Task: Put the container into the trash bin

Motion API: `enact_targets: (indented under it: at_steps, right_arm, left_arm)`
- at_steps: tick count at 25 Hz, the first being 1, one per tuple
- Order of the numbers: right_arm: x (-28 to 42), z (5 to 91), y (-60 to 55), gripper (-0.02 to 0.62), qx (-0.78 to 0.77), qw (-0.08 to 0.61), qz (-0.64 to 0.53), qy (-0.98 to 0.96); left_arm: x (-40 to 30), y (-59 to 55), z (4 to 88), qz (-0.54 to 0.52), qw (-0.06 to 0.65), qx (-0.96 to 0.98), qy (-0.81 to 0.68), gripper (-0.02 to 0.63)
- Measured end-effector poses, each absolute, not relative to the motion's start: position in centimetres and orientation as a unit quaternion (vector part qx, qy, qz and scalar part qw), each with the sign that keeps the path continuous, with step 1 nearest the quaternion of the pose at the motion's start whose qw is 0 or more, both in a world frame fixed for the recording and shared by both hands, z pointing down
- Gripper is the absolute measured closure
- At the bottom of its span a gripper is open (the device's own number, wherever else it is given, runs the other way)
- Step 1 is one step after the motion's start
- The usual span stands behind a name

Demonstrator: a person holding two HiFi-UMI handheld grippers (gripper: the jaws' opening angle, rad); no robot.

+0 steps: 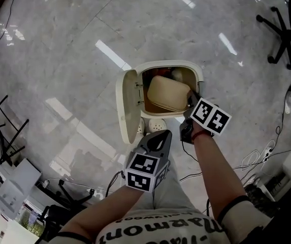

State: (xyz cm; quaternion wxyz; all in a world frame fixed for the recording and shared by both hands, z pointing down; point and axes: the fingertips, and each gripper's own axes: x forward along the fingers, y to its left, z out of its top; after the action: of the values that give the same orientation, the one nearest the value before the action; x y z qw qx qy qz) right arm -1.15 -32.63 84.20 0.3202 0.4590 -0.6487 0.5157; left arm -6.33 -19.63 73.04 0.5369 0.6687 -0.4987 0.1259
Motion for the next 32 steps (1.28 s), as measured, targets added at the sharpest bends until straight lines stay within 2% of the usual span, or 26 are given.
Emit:
enact_targets:
  at_steps: [21,27,28,30,32]
  right_arm:
    - [-3.2,88.3,-33.7,0.581,0.453,0.478,0.378,-0.651]
    - [-3.7,88.5,-33.4,0.580,0.451,0.492,0.376,-0.643]
    - [-3.7,88.3,-33.2,0.577,0.447,0.493,0.376,-0.645]
    - [-3.8,87.9,-33.0,0.527,0.442,0.494,0.375,-0.648]
    - [-3.7,86.8,-32.9,0.514,0.446,0.486,0.379,-0.649]
  left_arm:
    - [-7.0,-18.7,75.3,0.100,0.573,0.641,-0.501,0.612]
    - [-6.9,-18.0,74.8,0.099,0.574,0.644,-0.495,0.612]
    - [-7.0,-17.9,74.6,0.099,0.573,0.646,-0.495,0.612]
    - [-7.0,-17.9,73.9,0.100,0.569,0.651,-0.493,0.612]
    - [-7.0,-17.9,72.9,0.103,0.564,0.659,-0.487,0.612]
